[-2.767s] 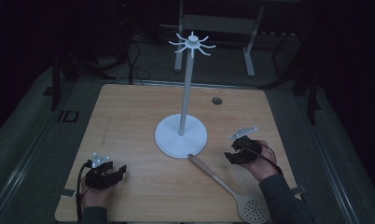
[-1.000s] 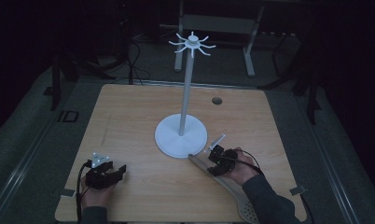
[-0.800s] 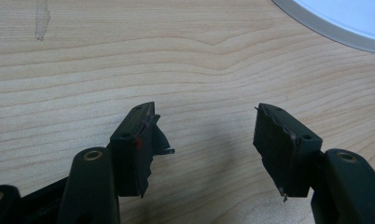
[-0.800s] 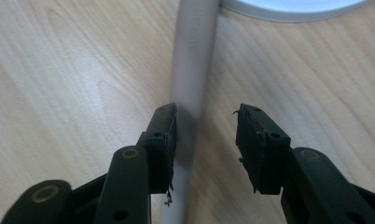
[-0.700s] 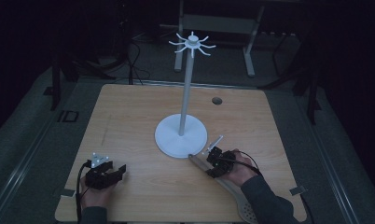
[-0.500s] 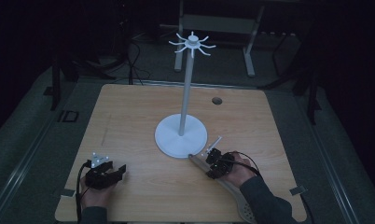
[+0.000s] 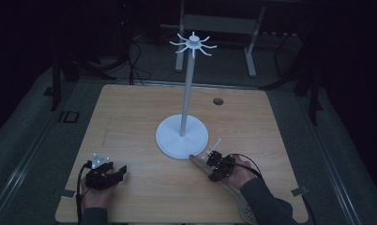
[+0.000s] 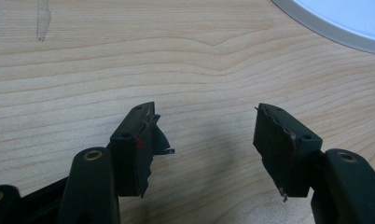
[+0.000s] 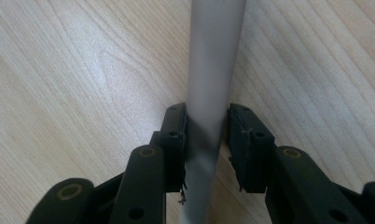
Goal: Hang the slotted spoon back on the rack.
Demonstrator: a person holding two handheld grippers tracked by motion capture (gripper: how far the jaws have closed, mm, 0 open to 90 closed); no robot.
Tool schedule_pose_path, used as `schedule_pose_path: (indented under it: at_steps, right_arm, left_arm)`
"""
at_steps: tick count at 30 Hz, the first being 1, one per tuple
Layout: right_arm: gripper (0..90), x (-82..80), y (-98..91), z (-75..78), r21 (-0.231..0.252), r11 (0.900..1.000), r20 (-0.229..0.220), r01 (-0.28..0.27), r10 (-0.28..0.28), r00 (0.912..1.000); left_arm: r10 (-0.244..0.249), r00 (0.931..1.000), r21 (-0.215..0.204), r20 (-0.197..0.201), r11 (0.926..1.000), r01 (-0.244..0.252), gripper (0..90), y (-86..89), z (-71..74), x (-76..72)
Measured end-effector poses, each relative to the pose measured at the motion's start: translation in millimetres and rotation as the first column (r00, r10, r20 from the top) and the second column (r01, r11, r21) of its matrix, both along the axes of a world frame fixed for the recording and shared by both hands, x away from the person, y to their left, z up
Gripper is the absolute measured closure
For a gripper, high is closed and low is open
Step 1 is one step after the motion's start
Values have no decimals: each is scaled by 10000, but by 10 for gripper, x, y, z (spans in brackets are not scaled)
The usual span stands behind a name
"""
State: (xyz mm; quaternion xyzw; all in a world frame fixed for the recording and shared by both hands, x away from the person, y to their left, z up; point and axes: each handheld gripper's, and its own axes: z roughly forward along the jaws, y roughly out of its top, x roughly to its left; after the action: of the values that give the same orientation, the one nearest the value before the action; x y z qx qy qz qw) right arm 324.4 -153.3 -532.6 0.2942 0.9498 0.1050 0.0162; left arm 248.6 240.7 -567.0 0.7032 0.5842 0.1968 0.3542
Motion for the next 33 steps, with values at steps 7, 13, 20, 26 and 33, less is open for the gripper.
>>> schedule_pose_path:
  at_steps: [7, 13, 20, 26, 33]
  right_arm:
    - [727, -32, 43, 3, -318, 9992, 149, -226, 230, 9996]
    - [732, -50, 26, 14, -144, 9998, 206, -156, 159, 9997]
    - [737, -60, -23, 107, 307, 9995, 475, 36, -50, 9989]
    - [739, -18, -87, 214, 701, 9969, 710, 365, -414, 9966]
    - [741, 14, -152, 353, 1344, 9895, 1316, 527, -705, 9888]
  left_arm:
    - [11, 10000, -23, 12, 10000, -11, 397, 1, 1, -1]
    - [5, 10000, -9, 3, 10000, -5, 397, 2, 0, 2]
    - [4, 10000, 12, -10, 10000, -4, 397, -6, -2, 2]
    - [11, 10000, -1, -25, 10000, -11, 397, -8, -5, 6]
    - [15, 10000, -1, -20, 10000, -15, 397, -8, -5, 5]
